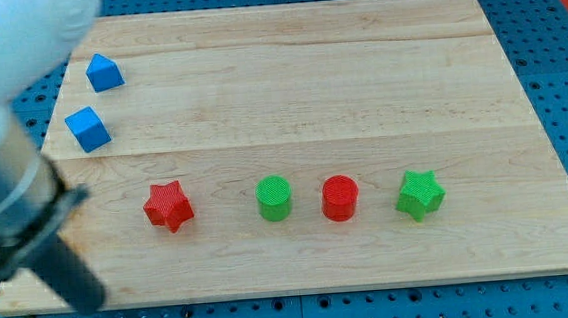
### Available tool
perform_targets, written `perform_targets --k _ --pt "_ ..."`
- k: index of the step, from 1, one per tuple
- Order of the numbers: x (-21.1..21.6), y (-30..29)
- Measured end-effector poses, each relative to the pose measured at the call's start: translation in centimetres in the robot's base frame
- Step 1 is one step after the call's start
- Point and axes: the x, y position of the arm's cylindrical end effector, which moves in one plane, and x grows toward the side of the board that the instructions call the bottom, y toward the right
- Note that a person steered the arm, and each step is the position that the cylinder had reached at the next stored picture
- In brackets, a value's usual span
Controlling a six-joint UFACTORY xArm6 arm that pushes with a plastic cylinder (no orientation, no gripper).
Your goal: Move your arm bottom left of the yellow hexagon
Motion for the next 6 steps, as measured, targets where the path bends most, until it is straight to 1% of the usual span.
perform_targets --k 1,5,6 --pt "-1.0 -8.4" --pt "-3.2 -8.4" --pt "-3.2 -2.8"
